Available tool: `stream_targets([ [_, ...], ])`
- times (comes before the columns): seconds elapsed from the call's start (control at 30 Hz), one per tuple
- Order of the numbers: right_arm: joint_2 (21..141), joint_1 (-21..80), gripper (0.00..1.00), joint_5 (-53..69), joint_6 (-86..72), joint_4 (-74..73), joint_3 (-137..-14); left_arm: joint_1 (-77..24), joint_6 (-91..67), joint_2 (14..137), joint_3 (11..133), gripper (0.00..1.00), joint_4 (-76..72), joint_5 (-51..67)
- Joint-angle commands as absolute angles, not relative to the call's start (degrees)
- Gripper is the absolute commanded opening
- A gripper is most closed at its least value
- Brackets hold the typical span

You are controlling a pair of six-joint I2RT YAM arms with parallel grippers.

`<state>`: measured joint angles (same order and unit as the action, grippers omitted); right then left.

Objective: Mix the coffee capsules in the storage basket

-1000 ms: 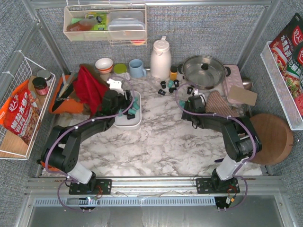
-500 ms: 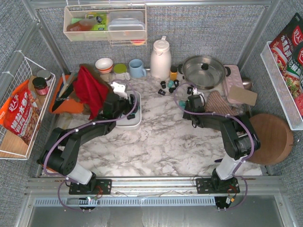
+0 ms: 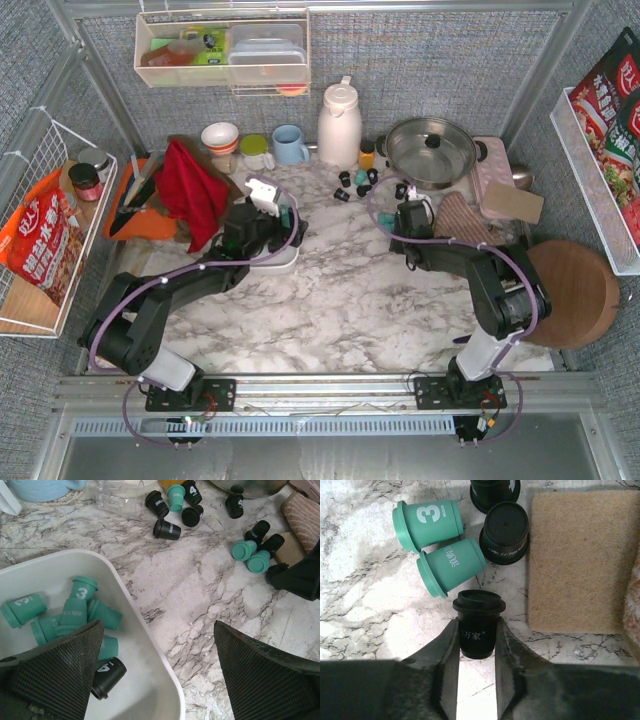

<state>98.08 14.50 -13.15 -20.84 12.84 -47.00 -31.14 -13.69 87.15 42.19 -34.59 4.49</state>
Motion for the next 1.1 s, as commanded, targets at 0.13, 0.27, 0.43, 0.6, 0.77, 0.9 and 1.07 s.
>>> stream_targets([
  [0.13, 94.0, 15.4, 0.15, -10.0, -19.8, 15.3, -45.0, -31.7, -15.7, 87.8, 43.4, 0.99, -34.7, -0.5],
  [0.27, 89.8, 18.4, 0.14, -9.3, -18.0, 15.3, -43.6, -31.6, -19.5, 88.1, 44.3, 0.99, -34.1, -7.0],
  [0.43, 83.2, 24.5, 0.14, -6.9, -16.9, 16.0, -42.7, -31.6, -21.9, 87.6, 43.8, 0.99, -34.6, -10.9],
  [0.6, 76.5, 30.8, 0.14, -4.0, -13.9, 18.1, -39.8, -32.5, -16.5, 87.1, 40.2, 0.97, -44.1, -0.8],
  [0.77, 71.6, 32.3, 0.14, 2.3, -12.4, 22.0, -36.9, -37.3, -1.9, 86.3, 32.7, 0.97, -59.3, 2.4],
  [0.9, 70.6, 33.0, 0.14, 9.3, -12.6, 23.4, -37.2, -40.8, 10.7, 86.5, 29.0, 0.99, -67.9, 6.8],
  [1.07, 70.8, 33.8, 0.14, 14.7, -12.9, 23.9, -38.1, -43.1, 20.0, 89.0, 23.9, 0.99, -81.4, 15.5],
])
